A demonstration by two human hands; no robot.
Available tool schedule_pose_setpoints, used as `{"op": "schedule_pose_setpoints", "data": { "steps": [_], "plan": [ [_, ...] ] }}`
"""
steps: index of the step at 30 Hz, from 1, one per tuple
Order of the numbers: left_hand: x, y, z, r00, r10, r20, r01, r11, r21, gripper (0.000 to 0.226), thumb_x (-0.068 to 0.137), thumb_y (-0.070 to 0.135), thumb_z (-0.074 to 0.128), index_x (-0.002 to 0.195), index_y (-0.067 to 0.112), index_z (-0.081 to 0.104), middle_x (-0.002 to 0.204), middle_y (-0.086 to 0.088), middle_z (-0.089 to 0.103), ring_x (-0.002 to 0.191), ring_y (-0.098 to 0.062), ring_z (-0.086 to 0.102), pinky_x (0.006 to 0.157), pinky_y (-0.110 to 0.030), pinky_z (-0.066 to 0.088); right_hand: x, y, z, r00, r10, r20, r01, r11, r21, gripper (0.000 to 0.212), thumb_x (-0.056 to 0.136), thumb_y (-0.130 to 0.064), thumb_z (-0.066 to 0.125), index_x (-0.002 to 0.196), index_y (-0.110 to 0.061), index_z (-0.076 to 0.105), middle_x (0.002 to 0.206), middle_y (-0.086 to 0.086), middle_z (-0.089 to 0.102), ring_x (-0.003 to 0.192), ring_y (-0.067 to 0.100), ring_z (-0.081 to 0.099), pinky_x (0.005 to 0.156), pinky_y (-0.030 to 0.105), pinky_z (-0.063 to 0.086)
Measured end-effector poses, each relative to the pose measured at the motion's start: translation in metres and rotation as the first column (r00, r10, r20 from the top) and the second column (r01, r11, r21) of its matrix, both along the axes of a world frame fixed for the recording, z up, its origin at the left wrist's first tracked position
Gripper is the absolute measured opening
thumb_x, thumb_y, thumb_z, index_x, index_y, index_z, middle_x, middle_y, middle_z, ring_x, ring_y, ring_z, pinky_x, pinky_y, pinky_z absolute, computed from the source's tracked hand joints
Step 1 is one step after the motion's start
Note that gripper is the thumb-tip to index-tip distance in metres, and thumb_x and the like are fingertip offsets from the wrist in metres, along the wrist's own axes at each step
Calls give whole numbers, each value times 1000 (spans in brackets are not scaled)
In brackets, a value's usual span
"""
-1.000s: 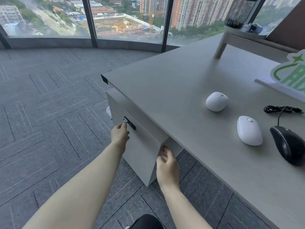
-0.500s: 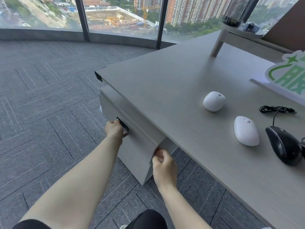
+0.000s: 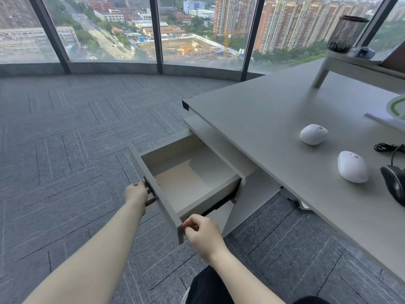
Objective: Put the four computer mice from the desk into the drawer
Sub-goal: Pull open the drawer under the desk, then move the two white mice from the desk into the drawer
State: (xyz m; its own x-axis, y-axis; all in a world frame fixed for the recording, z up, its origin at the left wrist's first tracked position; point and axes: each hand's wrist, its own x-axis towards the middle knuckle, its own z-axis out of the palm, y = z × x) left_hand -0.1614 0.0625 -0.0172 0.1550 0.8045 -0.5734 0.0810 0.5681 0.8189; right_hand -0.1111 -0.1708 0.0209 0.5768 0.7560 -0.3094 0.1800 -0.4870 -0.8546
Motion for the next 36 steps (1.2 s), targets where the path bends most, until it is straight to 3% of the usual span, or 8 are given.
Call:
{"op": "schedule_pose_setpoints", "data": {
  "steps": [9,15,18,20,23,28,32,36],
  "plan": [
    [-79,7,3,999,44,-27,-43,999,31,21,98,18,43,100,6,60,98,-14,67,81,-24,65,35,-28,51,-62,14,-1,981,194,-2,-194,980,-45,15,81,-22,55,84,-26,69,85,1,74,79,23,68,72,39,58],
    [-108,14,-6,994,47,-102,-42,998,55,22,96,23,48,104,5,59,115,-19,68,90,-31,65,61,-37,54,-80,16,8,961,278,-13,-278,960,-42,19,85,-22,55,95,-23,71,96,2,74,80,14,62,71,29,52],
    [-109,4,20,906,83,-414,24,969,246,26,91,18,43,108,3,57,121,-21,60,97,-38,59,78,-45,50,-67,10,24,976,205,79,-206,979,-2,23,89,-21,54,105,-20,71,98,-1,73,87,13,66,77,29,55],
    [-94,-12,55,874,147,-463,113,866,488,34,91,15,41,120,4,55,124,-19,55,109,-38,54,85,-43,43,-44,1,43,992,73,101,-84,990,114,23,91,-19,54,108,-17,70,94,-2,73,83,11,65,72,25,55],
    [-47,-43,111,942,46,-331,215,675,706,29,93,12,43,117,6,58,119,-15,61,100,-26,56,78,-32,41,6,-20,84,963,-191,192,119,936,332,21,92,-13,55,107,-17,70,91,-4,73,79,8,64,68,17,49],
    [66,-111,171,908,-327,-260,397,478,784,23,93,14,50,111,8,63,107,-9,67,89,-15,60,68,-16,43,104,-74,141,688,-564,456,327,802,499,28,89,-5,54,110,-19,65,106,-1,66,99,20,60,89,30,47],
    [161,-168,188,791,-515,-331,546,350,761,30,89,16,50,116,14,62,115,-6,65,102,-19,61,87,-30,49,181,-119,152,482,-578,659,478,803,355,40,83,-8,60,122,-16,59,130,13,54,116,36,46,101,37,32],
    [241,-213,183,650,-587,-482,689,190,699,44,88,27,55,131,18,52,132,-10,55,120,-27,53,98,-37,44,233,-143,140,538,-429,725,583,811,47,56,87,-28,61,141,-23,43,151,18,32,132,42,31,112,46,28]
  ]
}}
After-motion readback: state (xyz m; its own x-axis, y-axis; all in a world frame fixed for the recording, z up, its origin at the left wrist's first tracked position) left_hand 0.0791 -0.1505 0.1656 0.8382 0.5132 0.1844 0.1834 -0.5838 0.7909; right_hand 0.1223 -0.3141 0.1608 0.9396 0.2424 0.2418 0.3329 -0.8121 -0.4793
